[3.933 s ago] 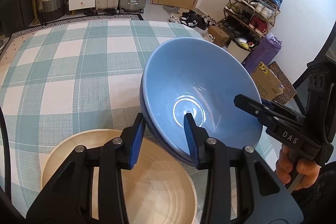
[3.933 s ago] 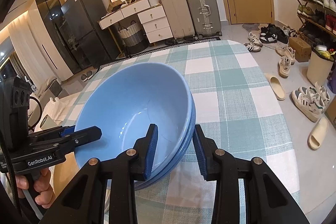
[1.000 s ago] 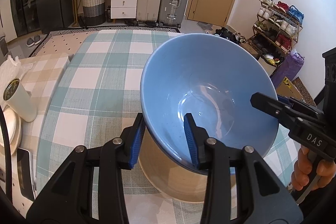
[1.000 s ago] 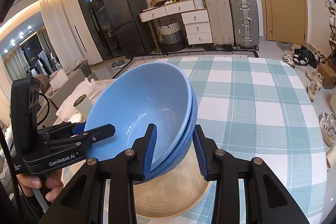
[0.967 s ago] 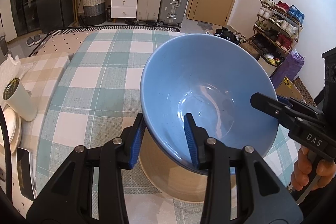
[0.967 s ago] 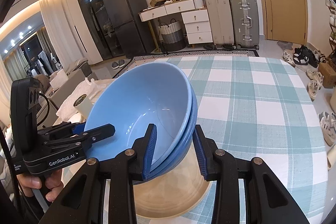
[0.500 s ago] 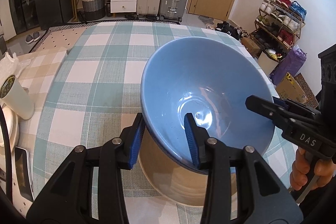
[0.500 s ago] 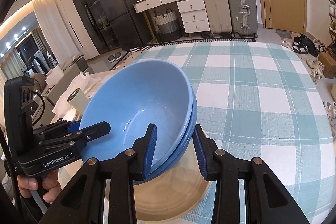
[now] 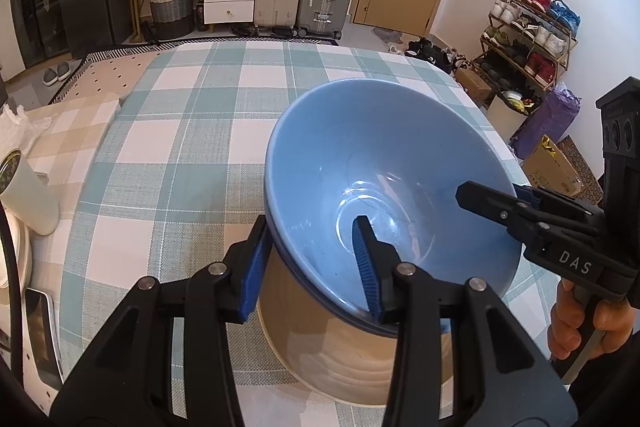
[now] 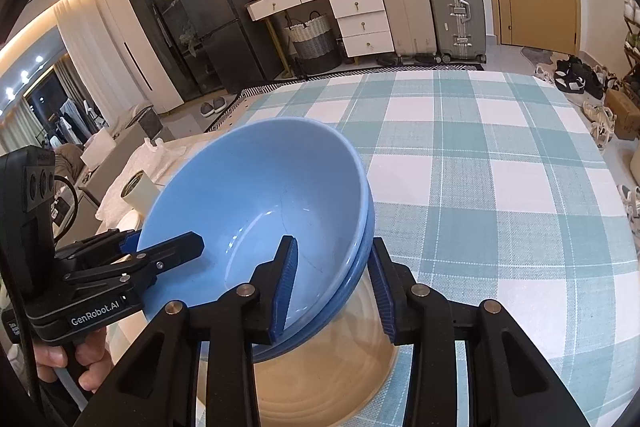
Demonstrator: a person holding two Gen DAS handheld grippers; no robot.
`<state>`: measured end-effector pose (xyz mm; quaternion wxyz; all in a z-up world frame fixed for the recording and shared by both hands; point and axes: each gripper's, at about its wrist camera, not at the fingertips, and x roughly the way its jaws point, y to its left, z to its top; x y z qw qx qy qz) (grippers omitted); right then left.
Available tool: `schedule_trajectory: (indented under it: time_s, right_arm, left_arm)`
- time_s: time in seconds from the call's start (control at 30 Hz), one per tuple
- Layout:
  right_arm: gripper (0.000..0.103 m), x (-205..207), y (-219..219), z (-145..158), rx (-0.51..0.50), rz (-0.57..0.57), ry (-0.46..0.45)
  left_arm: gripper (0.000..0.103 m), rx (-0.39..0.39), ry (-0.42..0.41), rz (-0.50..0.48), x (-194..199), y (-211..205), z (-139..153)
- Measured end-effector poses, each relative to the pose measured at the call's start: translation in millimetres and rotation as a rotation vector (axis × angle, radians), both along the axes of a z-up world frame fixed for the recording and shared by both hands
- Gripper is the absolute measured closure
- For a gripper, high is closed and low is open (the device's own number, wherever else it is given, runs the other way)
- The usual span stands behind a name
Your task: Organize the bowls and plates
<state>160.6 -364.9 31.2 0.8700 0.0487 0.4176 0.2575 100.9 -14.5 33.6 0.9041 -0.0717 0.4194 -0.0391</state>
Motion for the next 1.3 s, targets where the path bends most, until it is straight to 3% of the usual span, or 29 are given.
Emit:
schedule_trajectory:
  time_s: [0.17,0.4,0.53,0.6,0.63,0.73,0.83,1.1,1.3]
  right_arm:
    - [0.064,-1,1,1,-0.006,0.015,-0.005]
    - [0.052,-13,8,2,-0.067,0.059,-0.061]
    - [0.021,-24,6,7,-0.064,0.072,-0.121]
    - [0.018,-28,2,11,-0.049,0.081,-0.142]
    - [0.016,-30,1,12,-0.046,0.085,-0.154]
    - [0.004,-39,-5,18,-0.038,0.089,-0.212]
    - [0.001,-45,-13,22,-0.005,0.097,-0.247]
    - [0.001,-61,-35,18,0.056,0.108,-0.314]
    - [0.001,-78,-44,8,0.044,0.118,-0.37]
  left_arm:
    - [0.062,-0.012,0.0,-0.01,3,4,-3]
    - [0.026,0.035,-0.073,-0.015,-8,4,-2]
    - [0.021,0.057,-0.133,-0.041,-21,4,1]
    - [0.014,0.074,-0.178,-0.045,-28,6,4]
    - [0.002,0.071,-0.197,-0.047,-33,7,6]
    - [0.002,0.058,-0.266,-0.054,-46,13,12]
    - [0.002,0.075,-0.308,-0.056,-58,15,15]
    - [0.002,0.073,-0.382,-0.069,-89,25,10]
    - [0.002,0.049,-0.403,-0.066,-102,35,-4]
